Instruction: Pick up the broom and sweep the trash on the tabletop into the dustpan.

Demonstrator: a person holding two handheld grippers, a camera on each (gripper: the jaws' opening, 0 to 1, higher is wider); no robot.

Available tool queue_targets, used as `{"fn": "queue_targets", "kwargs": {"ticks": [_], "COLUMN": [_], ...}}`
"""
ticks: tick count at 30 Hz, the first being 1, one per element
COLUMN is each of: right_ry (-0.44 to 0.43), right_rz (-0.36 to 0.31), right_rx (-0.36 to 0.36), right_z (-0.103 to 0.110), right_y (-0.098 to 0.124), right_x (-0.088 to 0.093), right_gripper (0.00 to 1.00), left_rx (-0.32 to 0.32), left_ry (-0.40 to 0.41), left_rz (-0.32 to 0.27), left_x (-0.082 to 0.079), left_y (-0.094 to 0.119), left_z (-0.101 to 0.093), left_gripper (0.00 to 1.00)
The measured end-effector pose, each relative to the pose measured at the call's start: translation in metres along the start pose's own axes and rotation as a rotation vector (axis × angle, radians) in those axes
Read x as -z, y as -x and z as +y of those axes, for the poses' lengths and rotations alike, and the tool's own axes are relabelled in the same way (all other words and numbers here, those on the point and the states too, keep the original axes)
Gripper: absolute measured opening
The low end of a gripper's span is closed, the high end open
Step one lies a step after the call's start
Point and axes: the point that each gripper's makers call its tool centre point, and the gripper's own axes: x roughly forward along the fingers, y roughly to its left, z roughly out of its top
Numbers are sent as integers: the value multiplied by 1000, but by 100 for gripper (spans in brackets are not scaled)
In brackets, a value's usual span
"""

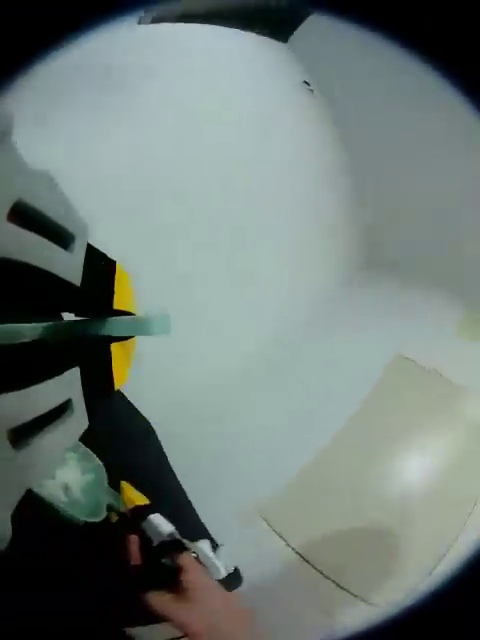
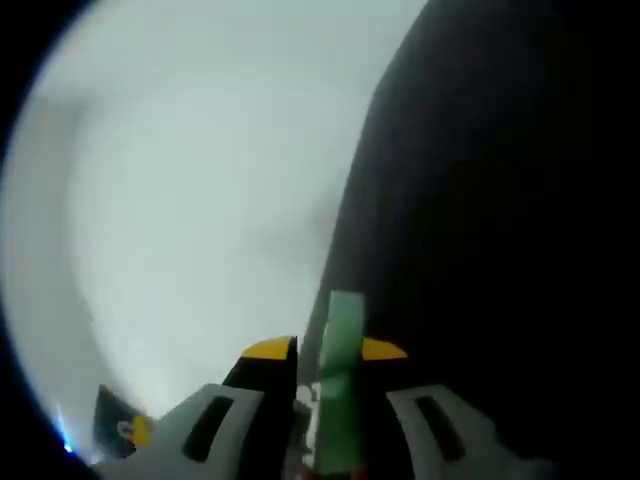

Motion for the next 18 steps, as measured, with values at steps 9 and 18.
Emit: {"fn": "queue_targets", "kwargs": {"ticks": [9,18], "right_ry": [-101,-199], "right_rz": [41,70], "right_rx": [-21,-71], "right_z": [-2,11], "right_y": [-7,-12], "right_x": [7,7], "right_gripper": [12,12], "left_rx": [-34,109], "left_ry": [-407,-289], "left_rz": [128,178], "left_x": [49,84], "left_y": [49,46], "left_z": [14,-11], "left_gripper": [5,6]}}
